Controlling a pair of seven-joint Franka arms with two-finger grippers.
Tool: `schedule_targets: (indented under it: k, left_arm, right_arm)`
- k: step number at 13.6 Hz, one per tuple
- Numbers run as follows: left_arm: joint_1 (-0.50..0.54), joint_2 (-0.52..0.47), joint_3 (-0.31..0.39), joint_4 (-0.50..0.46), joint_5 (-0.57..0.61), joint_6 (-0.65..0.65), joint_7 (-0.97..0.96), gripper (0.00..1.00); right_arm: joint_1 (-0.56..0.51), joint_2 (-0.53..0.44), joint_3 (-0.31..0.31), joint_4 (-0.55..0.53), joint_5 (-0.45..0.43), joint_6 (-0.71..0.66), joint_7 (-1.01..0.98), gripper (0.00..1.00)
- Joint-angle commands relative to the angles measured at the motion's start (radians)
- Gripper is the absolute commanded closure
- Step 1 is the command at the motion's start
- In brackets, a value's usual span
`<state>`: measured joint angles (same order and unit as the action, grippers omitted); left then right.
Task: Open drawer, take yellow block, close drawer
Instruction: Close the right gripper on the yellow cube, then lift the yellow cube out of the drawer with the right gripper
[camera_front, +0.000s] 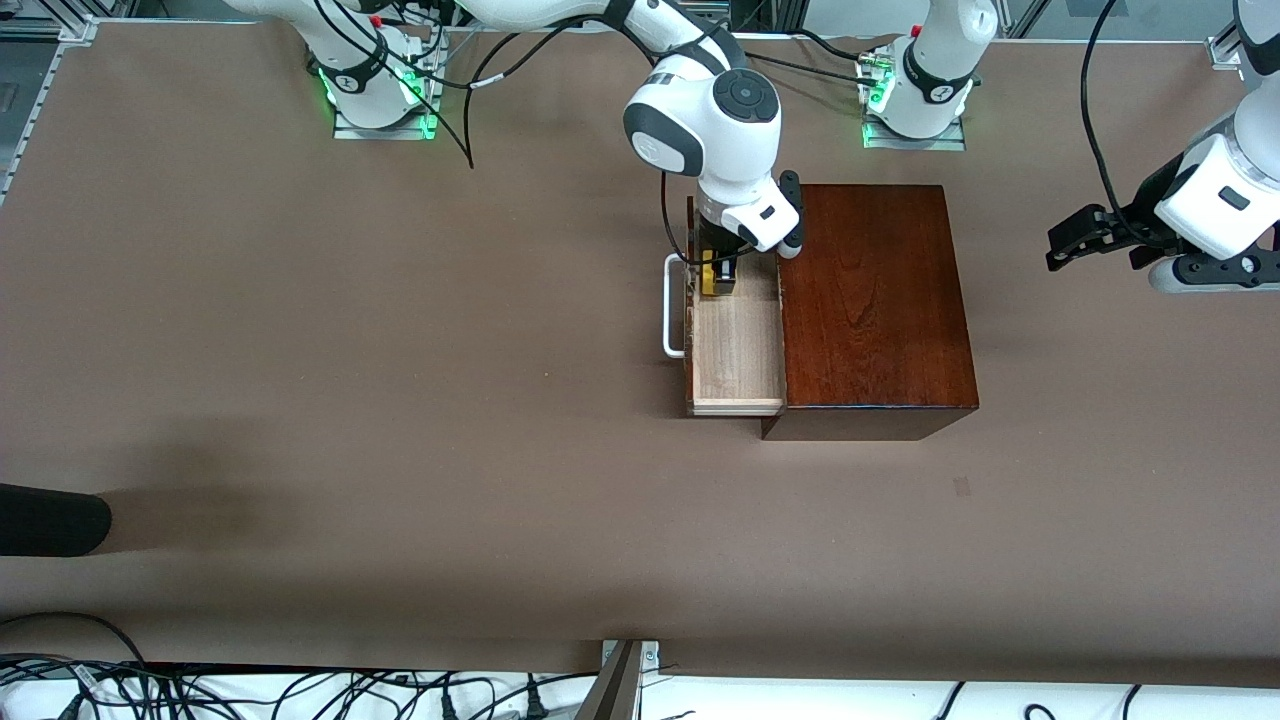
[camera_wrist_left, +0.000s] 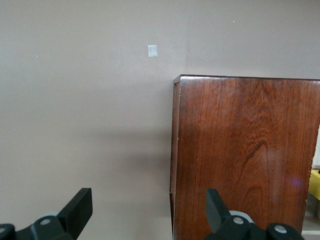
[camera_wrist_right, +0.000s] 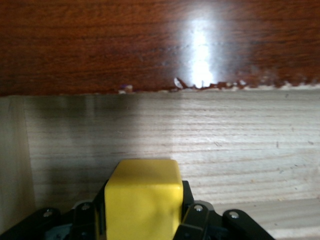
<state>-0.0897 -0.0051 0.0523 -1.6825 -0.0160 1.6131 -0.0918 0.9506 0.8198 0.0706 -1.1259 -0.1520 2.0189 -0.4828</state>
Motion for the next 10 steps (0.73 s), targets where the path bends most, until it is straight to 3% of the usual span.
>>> schedule_targets:
  k: [1, 6, 9, 10]
  left_arm:
    - [-0.004, 0.004, 0.001, 0.015, -0.002, 0.002, 0.015, 0.0]
    - [-0.004, 0.004, 0.001, 0.015, -0.002, 0.002, 0.015, 0.0]
    - [-0.004, 0.004, 0.001, 0.015, -0.002, 0.002, 0.015, 0.0]
    - [-0.004, 0.004, 0.001, 0.015, -0.002, 0.002, 0.015, 0.0]
  right_arm:
    - [-0.006, -0.005, 0.0, 0.136, 0.008, -0.156, -0.011, 1.0]
    - [-0.065, -0.138, -0.008, 0.173, 0.101, -0.256, 0.048, 1.0]
    - [-0.159, -0.206, -0.003, 0.173, 0.112, -0.288, 0.089, 1.0]
    - [-0.205, -0.221, -0.003, 0.173, 0.153, -0.295, 0.089, 1.0]
